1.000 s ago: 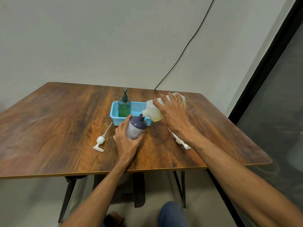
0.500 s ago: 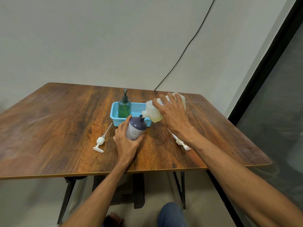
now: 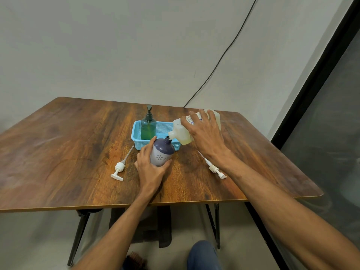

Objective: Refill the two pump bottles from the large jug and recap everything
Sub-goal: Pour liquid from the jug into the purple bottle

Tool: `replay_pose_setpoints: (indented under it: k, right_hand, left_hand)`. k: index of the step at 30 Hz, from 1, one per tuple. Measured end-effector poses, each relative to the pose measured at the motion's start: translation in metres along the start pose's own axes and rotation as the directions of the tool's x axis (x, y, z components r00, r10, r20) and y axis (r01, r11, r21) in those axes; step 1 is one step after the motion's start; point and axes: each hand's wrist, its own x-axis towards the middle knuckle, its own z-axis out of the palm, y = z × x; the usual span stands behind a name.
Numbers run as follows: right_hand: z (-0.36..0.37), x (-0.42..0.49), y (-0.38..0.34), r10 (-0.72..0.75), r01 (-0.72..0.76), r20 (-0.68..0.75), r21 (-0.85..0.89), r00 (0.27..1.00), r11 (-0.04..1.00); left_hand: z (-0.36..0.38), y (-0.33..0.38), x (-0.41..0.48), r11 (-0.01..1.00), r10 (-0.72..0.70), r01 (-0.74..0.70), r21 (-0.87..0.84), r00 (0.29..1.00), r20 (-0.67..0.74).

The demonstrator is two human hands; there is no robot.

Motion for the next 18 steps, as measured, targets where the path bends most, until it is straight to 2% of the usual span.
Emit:
replay_pose_setpoints:
  k: [18]
  right_hand:
    - [-0.0015,0.0025,-0.0013,-0.009,0.009,-0.007,-0.021,1.000,1.000]
  left_hand:
    - [-0.0007,0.0010,-0.0003,1.000,-0.003,0.003,-0.025,1.000,-0.015]
